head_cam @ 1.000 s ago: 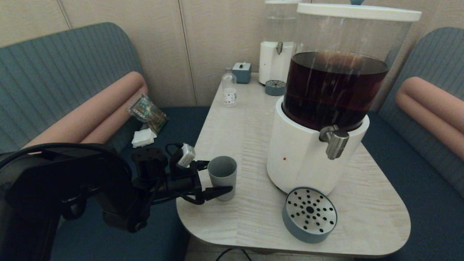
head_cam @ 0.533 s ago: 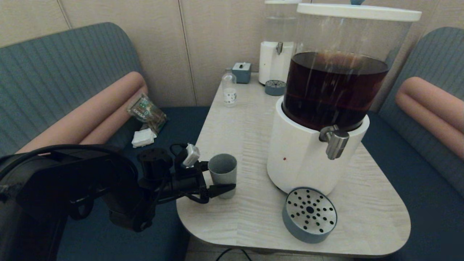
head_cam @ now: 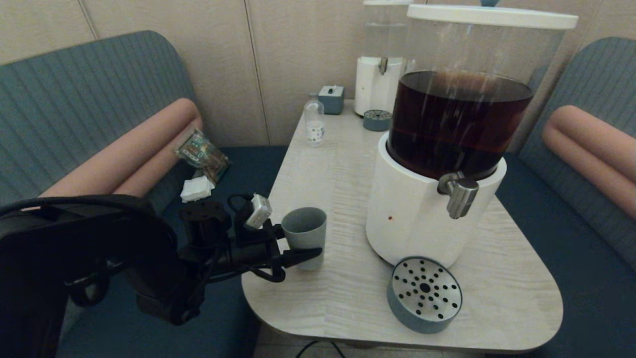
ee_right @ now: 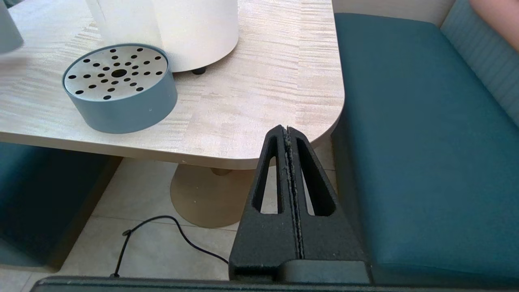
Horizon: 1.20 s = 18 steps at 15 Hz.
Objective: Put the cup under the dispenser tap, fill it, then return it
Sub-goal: Pick up the cup, then place it under the water dispenser
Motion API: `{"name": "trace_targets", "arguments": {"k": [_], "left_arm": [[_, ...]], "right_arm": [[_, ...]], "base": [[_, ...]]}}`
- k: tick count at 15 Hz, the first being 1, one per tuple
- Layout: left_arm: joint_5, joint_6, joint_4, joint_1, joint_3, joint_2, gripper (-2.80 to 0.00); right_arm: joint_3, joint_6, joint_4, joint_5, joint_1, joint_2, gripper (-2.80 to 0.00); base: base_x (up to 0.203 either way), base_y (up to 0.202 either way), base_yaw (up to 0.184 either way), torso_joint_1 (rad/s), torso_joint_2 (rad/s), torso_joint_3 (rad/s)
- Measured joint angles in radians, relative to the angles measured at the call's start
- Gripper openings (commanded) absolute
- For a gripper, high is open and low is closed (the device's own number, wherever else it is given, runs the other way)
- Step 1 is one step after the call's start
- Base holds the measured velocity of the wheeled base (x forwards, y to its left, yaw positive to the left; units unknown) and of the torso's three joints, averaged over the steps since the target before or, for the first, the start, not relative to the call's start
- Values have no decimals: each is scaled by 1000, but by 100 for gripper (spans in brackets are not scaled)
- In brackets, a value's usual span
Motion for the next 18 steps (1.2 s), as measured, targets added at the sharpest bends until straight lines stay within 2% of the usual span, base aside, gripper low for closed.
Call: {"name": "trace_targets", "arguments": {"k": [4,7,12,15,18], "left_arm": [[76,-28,-1,-147,101,-135,-280],[147,-56,-8,-245,114,-171,-280],[169,-67,-11,-292,-6,-131,-280],[196,-84,-11,-349,-99,-74,-280],[227,-92,-12,-399,-145,-25,-280]], "right_arm": [[0,0,0,0,0,0,-280],[0,0,0,0,0,0,-280],[0,0,0,0,0,0,-280],[0,0,0,0,0,0,-280],[0,0,0,0,0,0,-280]], "base": [[0,0,0,0,0,0],[0,0,0,0,0,0],[0,0,0,0,0,0],[0,0,0,0,0,0],[0,0,0,0,0,0]]}}
